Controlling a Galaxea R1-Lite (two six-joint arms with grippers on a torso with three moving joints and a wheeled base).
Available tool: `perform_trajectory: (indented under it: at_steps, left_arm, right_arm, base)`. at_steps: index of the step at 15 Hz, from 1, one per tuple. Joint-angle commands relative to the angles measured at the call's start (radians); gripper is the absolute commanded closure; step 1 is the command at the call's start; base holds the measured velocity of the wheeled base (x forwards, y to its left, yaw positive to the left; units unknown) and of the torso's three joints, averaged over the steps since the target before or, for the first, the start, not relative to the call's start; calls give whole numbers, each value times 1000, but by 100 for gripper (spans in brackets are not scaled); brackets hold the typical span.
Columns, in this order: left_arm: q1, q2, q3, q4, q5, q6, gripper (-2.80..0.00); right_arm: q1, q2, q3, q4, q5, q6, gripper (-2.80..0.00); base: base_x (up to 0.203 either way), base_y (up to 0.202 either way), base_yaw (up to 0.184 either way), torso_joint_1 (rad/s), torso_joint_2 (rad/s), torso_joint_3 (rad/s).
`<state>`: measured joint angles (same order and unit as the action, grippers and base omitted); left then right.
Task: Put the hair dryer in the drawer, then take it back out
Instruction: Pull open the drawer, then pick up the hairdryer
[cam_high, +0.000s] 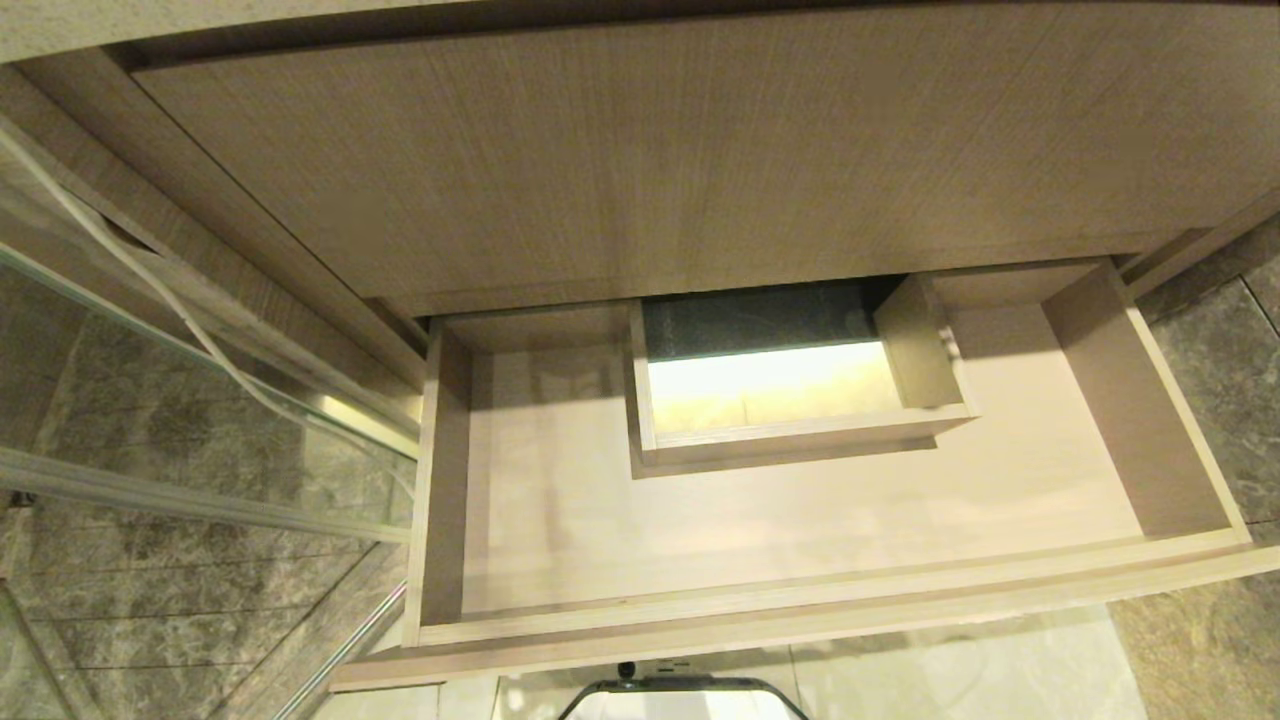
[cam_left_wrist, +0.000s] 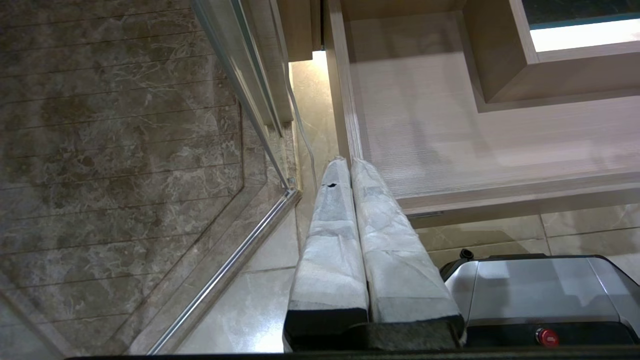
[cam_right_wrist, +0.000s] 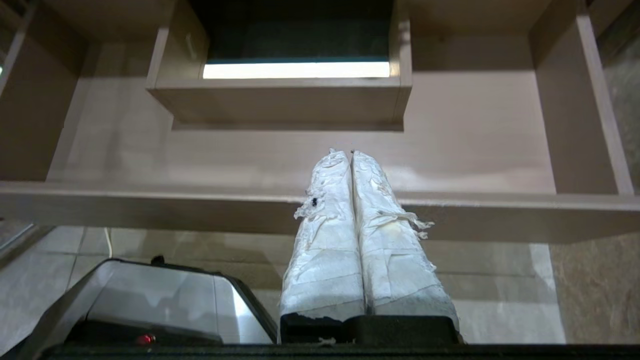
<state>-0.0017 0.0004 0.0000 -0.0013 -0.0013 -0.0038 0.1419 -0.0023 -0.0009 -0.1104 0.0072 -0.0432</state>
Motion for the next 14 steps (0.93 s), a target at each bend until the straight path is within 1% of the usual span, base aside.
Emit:
perform_trajectory:
  at_steps: [1,3,5,14]
  left_arm:
    - [0,0,0,0,0,-1,0]
    - [0,0,2,0,0,-1,0]
    - [0,0,2,0,0,-1,0]
    - [0,0,0,0,0,-1,0]
  right_arm:
    - [2,-38,41,0,1,-5,0]
    - [1,-38,41,0,5,-16,0]
    - [1,-38,41,0,0,-3,0]
    - [1,-38,41,0,-1,-4,0]
  base:
    - [0,0,0,0,0,0]
    - [0,0,0,0,0,0]
    - [0,0,0,0,0,0]
    - [0,0,0,0,0,0]
